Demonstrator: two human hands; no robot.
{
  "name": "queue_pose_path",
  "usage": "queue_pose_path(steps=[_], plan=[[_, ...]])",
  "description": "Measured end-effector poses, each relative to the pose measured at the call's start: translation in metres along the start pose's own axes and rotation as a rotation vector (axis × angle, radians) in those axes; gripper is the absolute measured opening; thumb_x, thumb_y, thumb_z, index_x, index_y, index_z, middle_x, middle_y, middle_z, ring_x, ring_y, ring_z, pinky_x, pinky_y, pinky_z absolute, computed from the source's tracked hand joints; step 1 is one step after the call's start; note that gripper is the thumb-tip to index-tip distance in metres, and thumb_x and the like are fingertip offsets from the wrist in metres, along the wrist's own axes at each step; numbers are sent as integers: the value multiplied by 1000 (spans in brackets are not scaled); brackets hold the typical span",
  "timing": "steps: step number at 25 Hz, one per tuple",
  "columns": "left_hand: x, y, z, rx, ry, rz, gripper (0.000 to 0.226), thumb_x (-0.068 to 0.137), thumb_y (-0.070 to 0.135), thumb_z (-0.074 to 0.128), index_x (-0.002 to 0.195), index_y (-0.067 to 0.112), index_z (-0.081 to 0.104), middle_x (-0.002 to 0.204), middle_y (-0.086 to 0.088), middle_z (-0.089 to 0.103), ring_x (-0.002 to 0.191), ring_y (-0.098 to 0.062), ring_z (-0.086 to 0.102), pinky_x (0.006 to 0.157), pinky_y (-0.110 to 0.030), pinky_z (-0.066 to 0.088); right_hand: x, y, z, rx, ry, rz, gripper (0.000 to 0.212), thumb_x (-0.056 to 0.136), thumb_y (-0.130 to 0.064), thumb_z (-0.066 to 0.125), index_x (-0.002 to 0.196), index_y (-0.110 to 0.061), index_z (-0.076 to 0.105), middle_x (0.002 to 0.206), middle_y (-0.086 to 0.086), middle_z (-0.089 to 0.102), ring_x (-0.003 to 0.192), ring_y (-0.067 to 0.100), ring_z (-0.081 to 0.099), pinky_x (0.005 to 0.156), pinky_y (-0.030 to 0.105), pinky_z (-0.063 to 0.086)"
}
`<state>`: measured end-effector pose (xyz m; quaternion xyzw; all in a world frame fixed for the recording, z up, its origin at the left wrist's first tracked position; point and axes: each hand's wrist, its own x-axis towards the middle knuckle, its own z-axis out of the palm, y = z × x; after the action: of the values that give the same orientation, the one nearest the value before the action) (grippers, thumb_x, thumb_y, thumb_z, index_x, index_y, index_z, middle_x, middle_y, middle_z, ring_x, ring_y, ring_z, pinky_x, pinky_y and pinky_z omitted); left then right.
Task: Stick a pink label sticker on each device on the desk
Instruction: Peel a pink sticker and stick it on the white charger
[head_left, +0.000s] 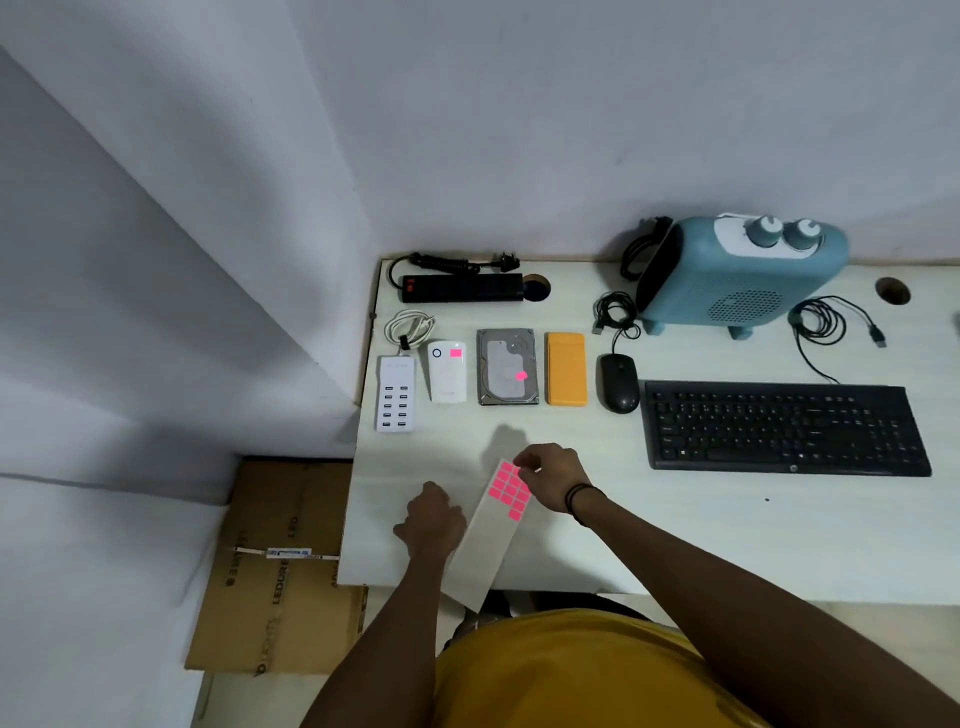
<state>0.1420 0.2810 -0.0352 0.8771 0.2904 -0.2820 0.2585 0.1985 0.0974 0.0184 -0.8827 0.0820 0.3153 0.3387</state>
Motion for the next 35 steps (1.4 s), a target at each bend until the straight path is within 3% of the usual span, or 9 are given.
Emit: queue_pose_path(steps=[3,6,9,12,16,20,25,29,35], plan=[[-13,3,11,159,-28,74,78,74,66,73,129,18,46,123,-3,58,119,-27,57,98,-47,41,-6,9,8,-31,-35,53,27,92,-14,58,117,-14,70,117,9,70,106,22,67,85,22,49],[-26,4,32,272,-27,131,96,69,64,77,140,17,33,134,-6,46,123,-30,51,95,-50,45,-13,21,13,-47,-88,72,26,92,-16,60,116,-14,69,116,9,71,104,21,67,83,21,48],[-30,5,43,200,-26,51,85,73,54,80,135,15,38,133,-7,45,123,-30,50,94,-51,48,-20,30,13,-33,-92,78,26,92,-16,60,116,-14,69,112,8,72,97,19,67,80,19,46],[-31,9,45,167,-16,22,75,75,49,81,131,15,44,129,-7,50,121,-29,53,94,-50,48,-24,38,15,-40,-102,85,27,92,-18,62,117,-13,69,114,8,72,105,20,67,82,19,47],[-29,10,49,12,-6,34,55,74,36,85,111,19,49,108,-5,65,102,-27,67,87,-44,57,-25,44,14,-70,-95,50,26,90,-17,64,115,-14,70,113,7,72,105,20,66,84,19,47],[-27,13,44,-388,-108,16,38,83,20,79,116,13,62,111,-5,69,101,-27,67,88,-38,56,-23,39,4,-52,-30,-23,22,86,-15,69,107,-14,74,107,5,74,99,19,68,92,26,53],[-36,39,13,-938,-340,-48,33,95,13,68,127,8,67,118,-14,71,102,-34,67,89,-49,57,-16,18,-17,48,139,-133,20,80,-19,80,99,-14,77,95,3,77,84,12,67,86,19,52],[-41,57,-10,-1015,-379,44,23,97,15,64,119,17,70,110,-9,74,97,-30,68,76,-37,57,-14,-1,-27,113,195,-226,27,80,-23,80,104,-13,78,104,3,77,92,15,71,90,20,53],[-40,60,-20,-1014,-428,124,25,99,12,62,122,15,70,109,-8,76,95,-29,70,83,-42,57,-11,-12,-32,164,221,-252,26,78,-22,82,102,-12,79,101,5,78,90,16,71,92,30,56]])
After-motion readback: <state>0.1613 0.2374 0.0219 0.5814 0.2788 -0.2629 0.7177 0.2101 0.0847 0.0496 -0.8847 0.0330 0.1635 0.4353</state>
